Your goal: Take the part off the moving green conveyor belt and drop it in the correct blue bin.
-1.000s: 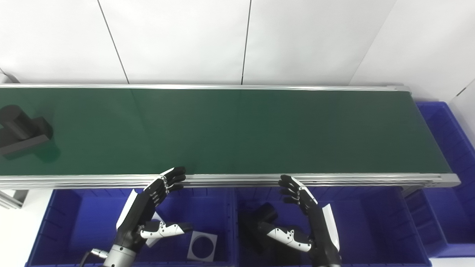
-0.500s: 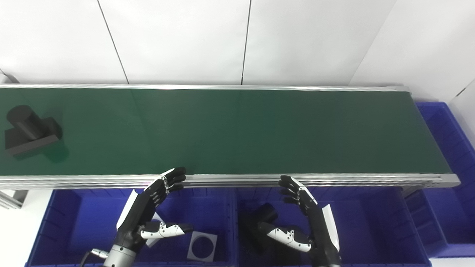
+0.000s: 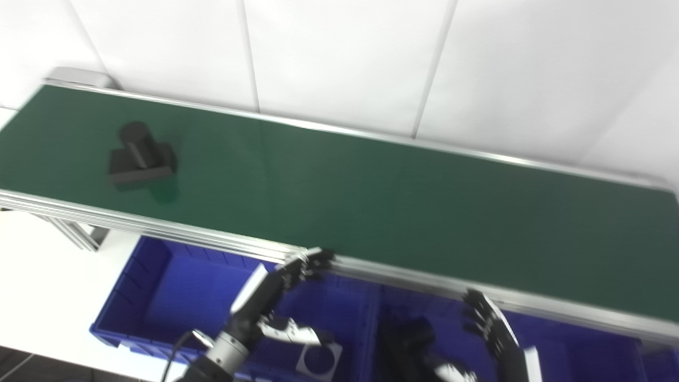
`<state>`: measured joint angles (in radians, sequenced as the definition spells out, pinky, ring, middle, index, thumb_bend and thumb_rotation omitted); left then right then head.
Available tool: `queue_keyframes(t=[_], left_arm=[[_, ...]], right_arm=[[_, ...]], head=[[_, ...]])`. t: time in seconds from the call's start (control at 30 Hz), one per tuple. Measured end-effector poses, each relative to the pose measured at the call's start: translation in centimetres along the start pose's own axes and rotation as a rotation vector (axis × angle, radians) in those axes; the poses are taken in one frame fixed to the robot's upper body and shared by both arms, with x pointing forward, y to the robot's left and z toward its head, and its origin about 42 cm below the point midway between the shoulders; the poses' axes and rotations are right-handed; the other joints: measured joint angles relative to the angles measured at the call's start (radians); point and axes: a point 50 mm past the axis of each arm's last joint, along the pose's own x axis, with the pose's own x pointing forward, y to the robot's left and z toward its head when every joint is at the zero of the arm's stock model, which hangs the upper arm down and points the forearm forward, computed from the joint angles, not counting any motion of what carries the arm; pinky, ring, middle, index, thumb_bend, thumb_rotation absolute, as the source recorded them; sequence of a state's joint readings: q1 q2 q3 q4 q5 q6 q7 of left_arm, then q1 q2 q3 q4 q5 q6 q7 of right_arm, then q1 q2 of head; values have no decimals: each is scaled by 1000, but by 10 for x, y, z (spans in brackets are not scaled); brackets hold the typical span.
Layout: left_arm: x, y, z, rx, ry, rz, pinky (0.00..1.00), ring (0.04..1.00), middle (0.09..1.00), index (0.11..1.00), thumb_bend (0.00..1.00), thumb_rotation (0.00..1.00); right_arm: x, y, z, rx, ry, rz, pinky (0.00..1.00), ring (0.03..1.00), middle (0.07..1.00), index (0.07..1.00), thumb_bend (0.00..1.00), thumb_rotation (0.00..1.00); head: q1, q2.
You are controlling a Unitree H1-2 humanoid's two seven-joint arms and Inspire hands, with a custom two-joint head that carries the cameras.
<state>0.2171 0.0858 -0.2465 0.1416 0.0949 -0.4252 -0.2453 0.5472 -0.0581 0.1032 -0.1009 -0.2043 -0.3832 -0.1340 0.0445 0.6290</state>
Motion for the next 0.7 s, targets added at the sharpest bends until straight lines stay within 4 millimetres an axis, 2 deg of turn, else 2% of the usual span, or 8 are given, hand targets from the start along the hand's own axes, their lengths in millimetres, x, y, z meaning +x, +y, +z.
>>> queue_keyframes(t=[0.27, 0.33, 0.43, 0.7], left_arm=[[0, -6, -3, 8, 14, 15, 751, 806, 834, 812, 881, 215], [0, -7, -4, 6, 16, 17, 750, 806, 833, 812, 884, 213], [-1, -10, -7, 2, 27, 9, 747, 804, 830, 810, 886, 192], [-2, -11, -14, -6, 51, 9, 735, 797, 826, 805, 893, 184]], right_arm=[[-4, -6, -9, -2, 20, 7, 761, 831, 862, 861, 750, 259], [-4, -7, -10, 1, 18, 7, 758, 829, 867, 860, 747, 247], [-5, -6, -14, -3, 34, 11, 763, 826, 863, 859, 750, 254], [-4, -5, -17, -4, 41, 14, 764, 824, 870, 863, 738, 176]], head=[[-8, -29], [-12, -51], [-12, -60], [17, -129]])
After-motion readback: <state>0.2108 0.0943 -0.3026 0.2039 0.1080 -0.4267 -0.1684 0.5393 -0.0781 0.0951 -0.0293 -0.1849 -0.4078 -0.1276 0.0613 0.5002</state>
